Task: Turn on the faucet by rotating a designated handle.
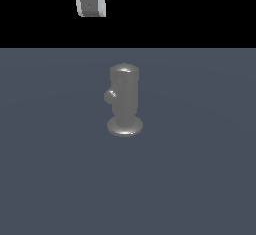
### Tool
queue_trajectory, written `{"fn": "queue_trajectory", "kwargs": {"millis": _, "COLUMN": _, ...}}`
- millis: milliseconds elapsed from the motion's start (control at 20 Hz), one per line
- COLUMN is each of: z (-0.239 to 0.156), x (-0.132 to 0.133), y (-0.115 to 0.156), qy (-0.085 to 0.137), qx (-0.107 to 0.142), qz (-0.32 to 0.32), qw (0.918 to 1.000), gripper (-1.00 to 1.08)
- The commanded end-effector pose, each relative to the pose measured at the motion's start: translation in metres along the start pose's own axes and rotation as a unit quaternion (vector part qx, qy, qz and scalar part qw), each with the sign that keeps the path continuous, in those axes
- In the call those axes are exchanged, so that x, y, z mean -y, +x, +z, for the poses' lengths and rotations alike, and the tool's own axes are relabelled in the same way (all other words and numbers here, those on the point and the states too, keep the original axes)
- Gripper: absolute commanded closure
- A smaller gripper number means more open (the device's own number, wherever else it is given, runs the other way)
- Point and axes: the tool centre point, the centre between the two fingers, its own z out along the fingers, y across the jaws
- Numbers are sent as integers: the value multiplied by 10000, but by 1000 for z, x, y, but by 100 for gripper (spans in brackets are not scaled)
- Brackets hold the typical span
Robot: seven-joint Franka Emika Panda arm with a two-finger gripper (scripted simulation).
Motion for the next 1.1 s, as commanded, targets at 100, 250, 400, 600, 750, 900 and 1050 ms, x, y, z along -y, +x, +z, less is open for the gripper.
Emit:
{"fn": "queue_trajectory", "kwargs": {"millis": 100, "z": 36, "x": 11, "y": 7, "qy": -10, "qx": -17, "qz": 46, "qw": 10000, "gripper": 108}}
{"fn": "queue_trajectory", "kwargs": {"millis": 250, "z": 58, "x": 18, "y": 11, "qy": -16, "qx": -25, "qz": 73, "qw": 10000, "gripper": 108}}
{"fn": "queue_trajectory", "kwargs": {"millis": 400, "z": 76, "x": 24, "y": 16, "qy": -21, "qx": -32, "qz": 93, "qw": 9999, "gripper": 108}}
{"fn": "queue_trajectory", "kwargs": {"millis": 600, "z": 95, "x": 30, "y": 20, "qy": -26, "qx": -39, "qz": 115, "qw": 9999, "gripper": 108}}
{"fn": "queue_trajectory", "kwargs": {"millis": 750, "z": 105, "x": 33, "y": 23, "qy": -29, "qx": -43, "qz": 128, "qw": 9999, "gripper": 108}}
{"fn": "queue_trajectory", "kwargs": {"millis": 900, "z": 112, "x": 35, "y": 26, "qy": -31, "qx": -45, "qz": 134, "qw": 9999, "gripper": 108}}
{"fn": "queue_trajectory", "kwargs": {"millis": 1050, "z": 116, "x": 36, "y": 27, "qy": -34, "qx": -47, "qz": 140, "qw": 9999, "gripper": 108}}
